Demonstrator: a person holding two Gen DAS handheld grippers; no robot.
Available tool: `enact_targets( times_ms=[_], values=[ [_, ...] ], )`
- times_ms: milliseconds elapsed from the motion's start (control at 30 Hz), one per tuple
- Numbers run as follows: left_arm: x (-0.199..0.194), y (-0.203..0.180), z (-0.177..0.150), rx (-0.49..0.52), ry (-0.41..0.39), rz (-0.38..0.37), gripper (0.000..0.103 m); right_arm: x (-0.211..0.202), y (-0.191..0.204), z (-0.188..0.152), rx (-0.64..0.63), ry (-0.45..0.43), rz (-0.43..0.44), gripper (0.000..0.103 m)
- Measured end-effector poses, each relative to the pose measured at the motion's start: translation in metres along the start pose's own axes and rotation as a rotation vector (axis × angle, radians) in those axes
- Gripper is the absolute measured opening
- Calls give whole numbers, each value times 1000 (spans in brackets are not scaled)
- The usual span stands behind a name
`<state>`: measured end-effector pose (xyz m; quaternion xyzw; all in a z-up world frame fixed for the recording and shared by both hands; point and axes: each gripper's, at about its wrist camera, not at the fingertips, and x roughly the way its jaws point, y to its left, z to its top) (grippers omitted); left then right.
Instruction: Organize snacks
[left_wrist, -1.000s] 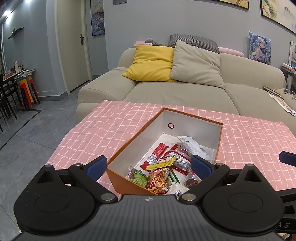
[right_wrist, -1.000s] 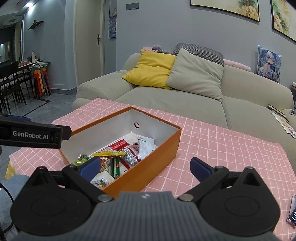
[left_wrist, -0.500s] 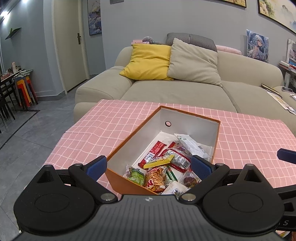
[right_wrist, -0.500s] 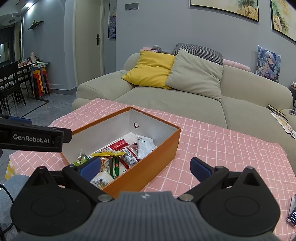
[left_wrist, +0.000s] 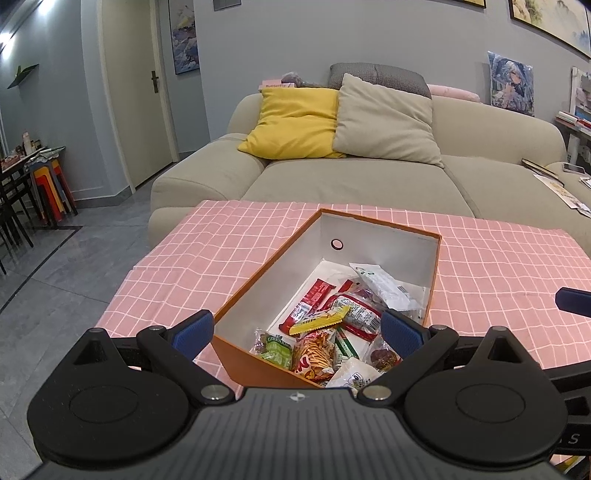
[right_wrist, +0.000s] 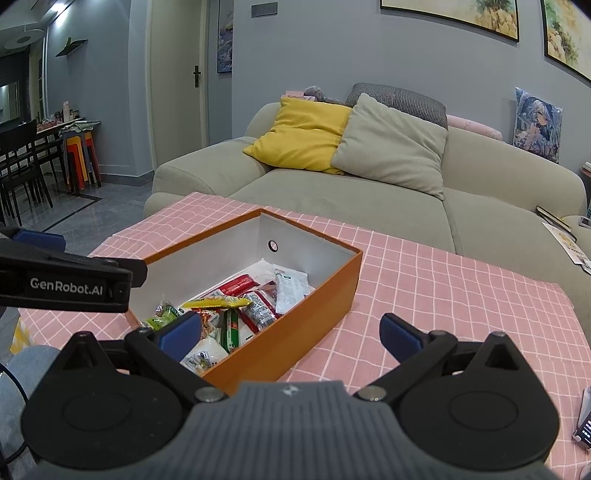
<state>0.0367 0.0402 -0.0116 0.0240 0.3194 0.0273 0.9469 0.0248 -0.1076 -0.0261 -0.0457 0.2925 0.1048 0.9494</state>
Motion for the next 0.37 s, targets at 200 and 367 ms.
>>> enact_targets(
  times_ms=[200, 367],
  values=[
    [-1, 1, 1, -1, -2, 3, 103, 0, 0, 0, -2, 0, 0, 99],
    [-2, 2, 0, -1, -2, -2, 103, 0, 1, 0, -3, 0, -1, 99]
  ],
)
